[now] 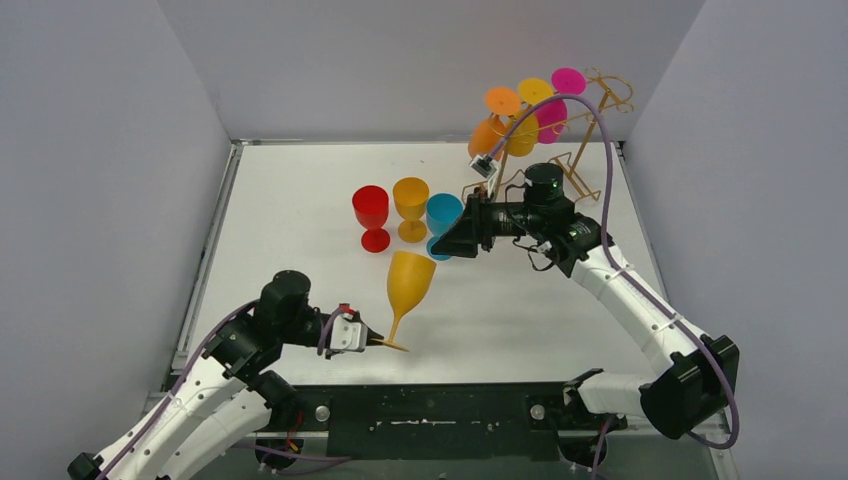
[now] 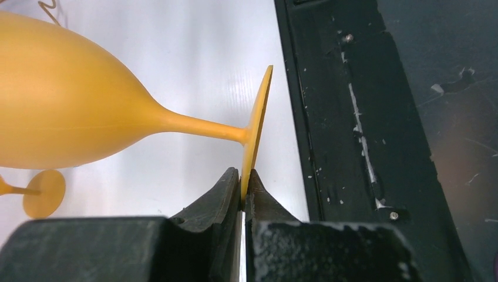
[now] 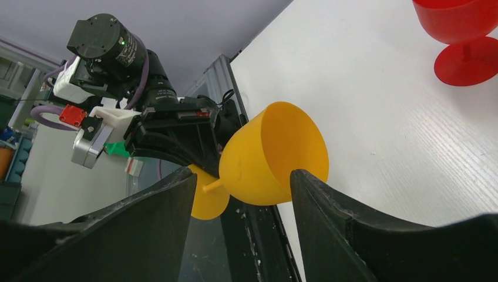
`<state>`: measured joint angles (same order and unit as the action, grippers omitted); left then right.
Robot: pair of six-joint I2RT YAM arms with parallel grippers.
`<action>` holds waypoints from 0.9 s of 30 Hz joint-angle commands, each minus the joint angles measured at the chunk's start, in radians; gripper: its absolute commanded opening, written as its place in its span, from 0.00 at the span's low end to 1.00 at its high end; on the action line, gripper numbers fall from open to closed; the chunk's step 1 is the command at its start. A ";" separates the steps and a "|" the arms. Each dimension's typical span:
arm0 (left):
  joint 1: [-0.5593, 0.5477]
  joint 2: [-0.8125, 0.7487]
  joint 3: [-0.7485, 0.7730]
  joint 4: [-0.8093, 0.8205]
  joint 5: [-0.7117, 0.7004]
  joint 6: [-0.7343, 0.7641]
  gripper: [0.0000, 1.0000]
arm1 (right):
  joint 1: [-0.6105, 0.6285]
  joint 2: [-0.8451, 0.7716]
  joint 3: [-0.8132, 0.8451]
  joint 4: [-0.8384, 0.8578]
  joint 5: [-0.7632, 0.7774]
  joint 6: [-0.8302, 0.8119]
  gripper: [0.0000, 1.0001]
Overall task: Take the wine glass off the wine glass rack
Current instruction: Place the wine glass at the center of the board.
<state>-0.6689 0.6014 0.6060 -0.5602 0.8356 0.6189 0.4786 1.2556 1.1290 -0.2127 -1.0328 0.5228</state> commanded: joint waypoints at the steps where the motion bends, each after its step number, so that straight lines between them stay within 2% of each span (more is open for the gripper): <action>1: -0.004 -0.014 0.058 -0.043 -0.032 0.081 0.00 | 0.001 0.039 0.079 -0.055 -0.080 -0.073 0.58; 7: -0.004 0.001 0.046 -0.065 -0.070 0.160 0.00 | 0.019 0.123 0.163 -0.164 -0.108 -0.141 0.57; 17: -0.006 0.002 0.040 -0.044 -0.105 0.196 0.00 | 0.115 0.278 0.335 -0.416 -0.096 -0.373 0.57; 21: -0.006 0.012 0.046 -0.076 -0.114 0.218 0.00 | 0.115 0.296 0.348 -0.406 -0.191 -0.393 0.54; 27: -0.005 0.007 0.043 -0.076 -0.168 0.203 0.00 | 0.118 0.320 0.385 -0.451 -0.236 -0.421 0.47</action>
<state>-0.6689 0.6125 0.6178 -0.6327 0.7082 0.8055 0.5957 1.5684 1.4490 -0.6403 -1.1881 0.1497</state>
